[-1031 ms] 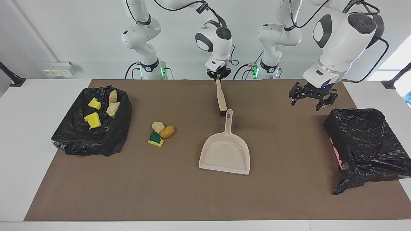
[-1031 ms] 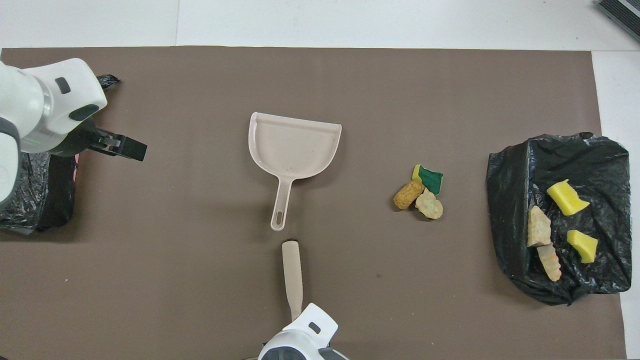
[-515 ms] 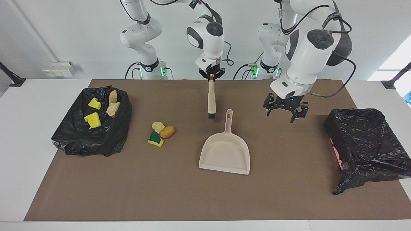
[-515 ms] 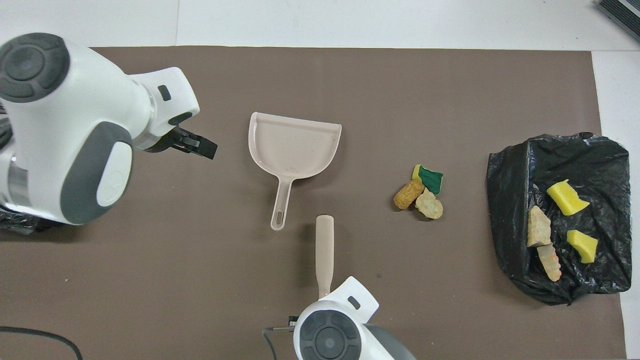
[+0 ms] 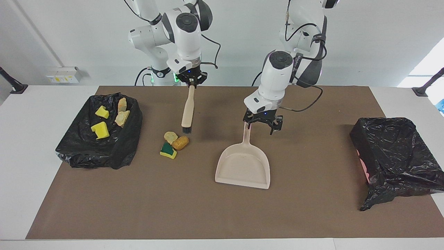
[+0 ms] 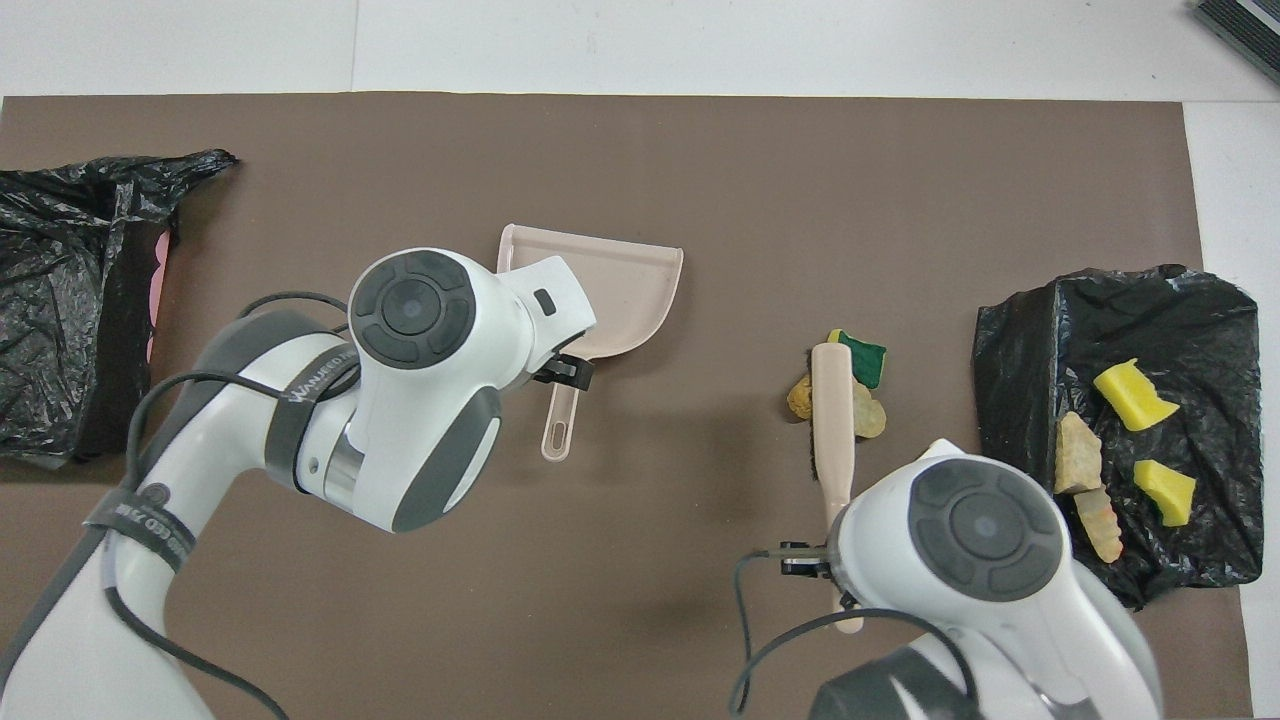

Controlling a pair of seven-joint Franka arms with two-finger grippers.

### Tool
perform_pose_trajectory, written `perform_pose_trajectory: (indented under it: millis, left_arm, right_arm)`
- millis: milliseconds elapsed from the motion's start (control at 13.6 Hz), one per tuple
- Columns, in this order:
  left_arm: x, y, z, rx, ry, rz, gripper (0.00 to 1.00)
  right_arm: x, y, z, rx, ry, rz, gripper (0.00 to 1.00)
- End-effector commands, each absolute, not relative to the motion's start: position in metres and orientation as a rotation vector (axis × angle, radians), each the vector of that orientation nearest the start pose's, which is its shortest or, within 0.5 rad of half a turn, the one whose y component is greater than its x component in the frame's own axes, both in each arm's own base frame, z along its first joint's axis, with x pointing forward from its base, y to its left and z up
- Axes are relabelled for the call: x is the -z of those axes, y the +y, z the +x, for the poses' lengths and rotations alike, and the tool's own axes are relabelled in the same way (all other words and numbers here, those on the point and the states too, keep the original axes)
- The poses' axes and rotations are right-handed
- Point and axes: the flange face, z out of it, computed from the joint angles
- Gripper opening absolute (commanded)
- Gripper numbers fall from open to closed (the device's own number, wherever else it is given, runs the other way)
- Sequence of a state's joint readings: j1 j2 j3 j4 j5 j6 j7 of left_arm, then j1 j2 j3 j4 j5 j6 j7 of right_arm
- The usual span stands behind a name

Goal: Sweep and dump trash in bin

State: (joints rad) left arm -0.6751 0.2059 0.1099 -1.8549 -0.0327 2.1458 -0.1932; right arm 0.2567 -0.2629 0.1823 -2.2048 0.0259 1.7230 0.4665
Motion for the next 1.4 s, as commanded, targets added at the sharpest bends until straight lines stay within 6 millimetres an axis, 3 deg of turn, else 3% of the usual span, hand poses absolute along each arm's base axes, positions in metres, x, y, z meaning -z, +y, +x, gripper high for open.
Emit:
perform_pose_trajectory:
  millis: [0,147,294,515,810,957,1104,1251,1325]
  left_arm:
    - [-0.391,-0.346,0.505,0.140,0.524,-3.136,1.00]
    - [-0.381,-0.355,0.495,0.119,0.537,-3.130,1.00]
    - [-0.375,-0.352,0.493,0.097,0.547,-3.122,1.00]
    - [-0.368,-0.345,0.490,0.056,0.544,-3.121,1.00]
    - [-0.361,-0.347,0.484,0.025,0.536,-3.133,0.82]
    - [-0.361,-0.346,0.485,0.026,0.560,-3.128,0.63]
    - [-0.359,-0.345,0.484,0.022,0.588,-3.122,0.30]
    - [-0.359,-0.344,0.483,0.018,0.633,-3.112,0.00]
    - [-0.360,-0.343,0.487,0.024,0.648,-3.109,0.00]
  right_arm:
    - [-0.468,0.135,0.426,-0.345,-0.060,-3.279,0.00]
    - [-0.443,0.092,0.449,-0.342,-0.145,-3.389,0.00]
    - [-0.418,0.076,0.465,-0.357,-0.141,-3.393,0.00]
    - [-0.396,0.084,0.465,-0.412,-0.165,-3.383,0.00]
    - [-0.382,0.090,0.470,-0.382,-0.166,-3.356,0.00]
    - [-0.368,0.092,0.475,-0.377,-0.135,-3.350,0.00]
    - [-0.350,0.105,0.476,-0.330,-0.066,-3.350,0.00]
    - [-0.351,0.117,0.473,-0.333,-0.057,-3.355,0.00]
    - [-0.352,0.126,0.470,-0.336,-0.040,-3.341,0.00]
